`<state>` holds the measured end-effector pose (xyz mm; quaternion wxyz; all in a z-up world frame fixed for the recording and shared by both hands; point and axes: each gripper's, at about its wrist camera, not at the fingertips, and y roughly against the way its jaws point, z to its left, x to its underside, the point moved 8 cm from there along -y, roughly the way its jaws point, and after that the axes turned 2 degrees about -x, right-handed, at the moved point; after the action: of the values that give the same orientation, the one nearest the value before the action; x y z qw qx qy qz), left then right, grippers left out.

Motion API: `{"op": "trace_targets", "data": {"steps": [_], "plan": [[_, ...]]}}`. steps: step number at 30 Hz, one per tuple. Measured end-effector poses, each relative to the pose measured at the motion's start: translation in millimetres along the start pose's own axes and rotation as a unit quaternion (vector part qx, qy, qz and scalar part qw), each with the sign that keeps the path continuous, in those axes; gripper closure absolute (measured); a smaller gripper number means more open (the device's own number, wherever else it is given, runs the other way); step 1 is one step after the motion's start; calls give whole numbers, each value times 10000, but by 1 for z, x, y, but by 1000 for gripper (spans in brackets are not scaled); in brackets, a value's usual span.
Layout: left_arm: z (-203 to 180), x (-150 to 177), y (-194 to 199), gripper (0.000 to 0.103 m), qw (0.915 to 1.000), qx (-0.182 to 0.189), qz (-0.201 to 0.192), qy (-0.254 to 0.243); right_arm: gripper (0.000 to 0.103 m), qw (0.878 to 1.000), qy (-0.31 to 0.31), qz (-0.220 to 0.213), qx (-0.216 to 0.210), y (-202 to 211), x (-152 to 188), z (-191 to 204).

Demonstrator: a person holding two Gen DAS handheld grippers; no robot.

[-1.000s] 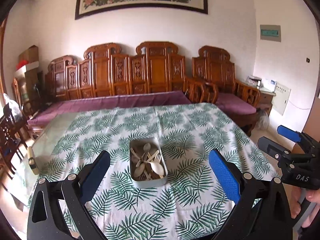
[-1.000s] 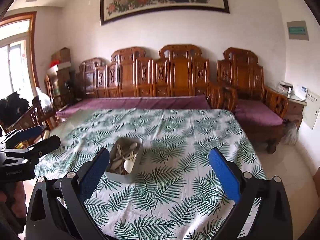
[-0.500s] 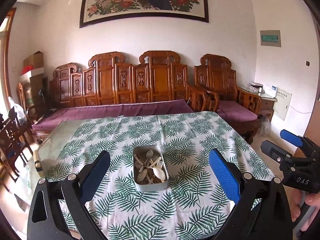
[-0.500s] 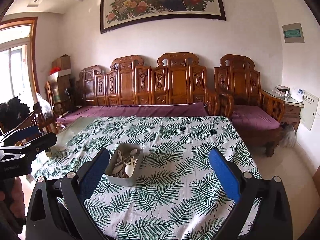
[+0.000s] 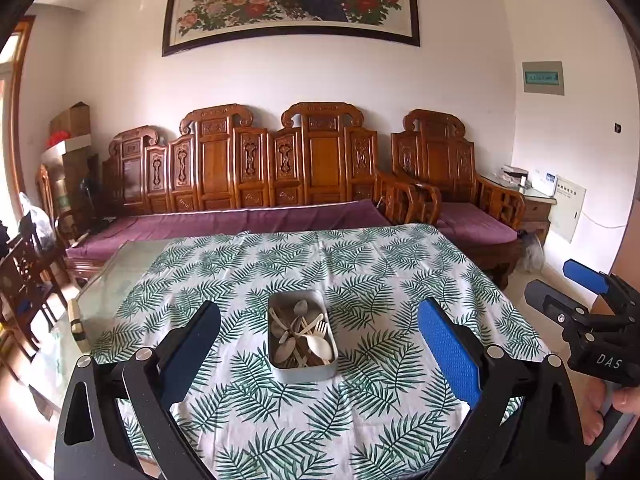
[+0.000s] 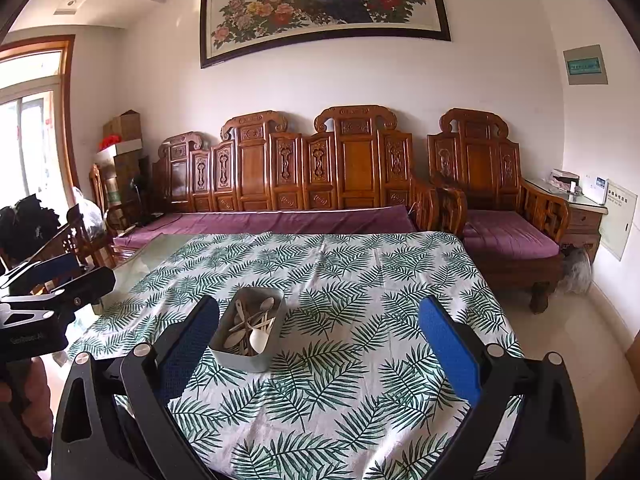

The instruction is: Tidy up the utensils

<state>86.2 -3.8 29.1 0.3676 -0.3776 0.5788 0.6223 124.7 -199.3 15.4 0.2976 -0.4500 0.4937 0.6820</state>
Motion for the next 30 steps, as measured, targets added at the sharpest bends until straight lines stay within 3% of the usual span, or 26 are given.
{"op": "trace_targets", "data": {"steps": [30], "plan": [[-6, 3, 4, 8, 10000, 17, -86, 25, 3, 10000, -1, -8, 3, 2, -2, 2]]}}
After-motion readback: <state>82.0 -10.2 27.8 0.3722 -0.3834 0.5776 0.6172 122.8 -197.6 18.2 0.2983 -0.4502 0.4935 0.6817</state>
